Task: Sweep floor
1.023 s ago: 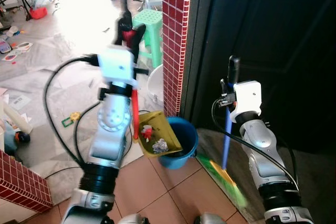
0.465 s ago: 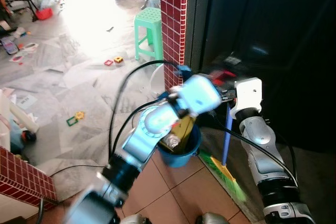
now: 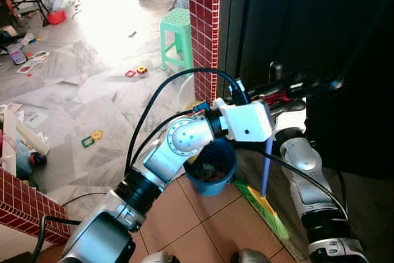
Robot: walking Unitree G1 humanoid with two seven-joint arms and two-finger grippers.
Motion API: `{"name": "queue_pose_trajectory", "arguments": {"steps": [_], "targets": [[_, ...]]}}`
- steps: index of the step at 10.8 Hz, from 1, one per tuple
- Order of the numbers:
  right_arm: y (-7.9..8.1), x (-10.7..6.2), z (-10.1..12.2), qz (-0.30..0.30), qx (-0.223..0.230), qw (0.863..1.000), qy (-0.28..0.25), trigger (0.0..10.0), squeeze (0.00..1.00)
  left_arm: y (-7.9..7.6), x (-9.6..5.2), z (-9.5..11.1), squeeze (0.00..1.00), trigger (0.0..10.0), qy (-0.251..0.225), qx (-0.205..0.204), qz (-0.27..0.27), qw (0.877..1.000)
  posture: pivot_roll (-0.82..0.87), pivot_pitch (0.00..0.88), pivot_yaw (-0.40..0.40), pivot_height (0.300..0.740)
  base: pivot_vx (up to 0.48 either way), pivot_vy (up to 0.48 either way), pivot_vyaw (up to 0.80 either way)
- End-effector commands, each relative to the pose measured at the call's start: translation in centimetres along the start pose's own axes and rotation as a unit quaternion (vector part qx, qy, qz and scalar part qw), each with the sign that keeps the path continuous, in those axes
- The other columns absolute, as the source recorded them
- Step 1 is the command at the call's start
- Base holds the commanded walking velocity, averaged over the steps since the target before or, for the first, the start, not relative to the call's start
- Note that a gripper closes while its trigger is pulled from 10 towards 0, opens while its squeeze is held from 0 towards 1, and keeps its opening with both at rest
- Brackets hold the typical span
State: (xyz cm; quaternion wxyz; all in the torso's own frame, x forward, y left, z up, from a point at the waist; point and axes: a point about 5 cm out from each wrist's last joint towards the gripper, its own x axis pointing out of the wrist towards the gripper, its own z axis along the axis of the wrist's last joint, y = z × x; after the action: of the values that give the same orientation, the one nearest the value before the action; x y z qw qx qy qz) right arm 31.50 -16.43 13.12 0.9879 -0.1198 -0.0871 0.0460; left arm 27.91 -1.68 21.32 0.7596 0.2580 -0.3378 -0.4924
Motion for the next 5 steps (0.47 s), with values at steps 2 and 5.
{"name": "queue_pose_trajectory", "arguments": {"steps": [2, 5], "targets": [[0.2, 0.8, 1.5, 0.006, -0.005, 0.999, -0.035, 10.0, 0.00, 3.4, 0.5, 2.4, 0.00, 10.0, -0.050, 0.052, 0.055, 0.996, -0.13, 0.000, 0.077, 0.740, 0.000, 0.000, 0.00], [0.2, 0.7, 1.4, 0.008, -0.005, 0.999, -0.034, 10.0, 0.00, 11.1, -1.7, 4.1, 0.00, 10.0, -0.066, 0.026, 0.254, 0.965, -0.12, 0.000, 0.075, 0.740, 0.000, 0.000, 0.00]]}}
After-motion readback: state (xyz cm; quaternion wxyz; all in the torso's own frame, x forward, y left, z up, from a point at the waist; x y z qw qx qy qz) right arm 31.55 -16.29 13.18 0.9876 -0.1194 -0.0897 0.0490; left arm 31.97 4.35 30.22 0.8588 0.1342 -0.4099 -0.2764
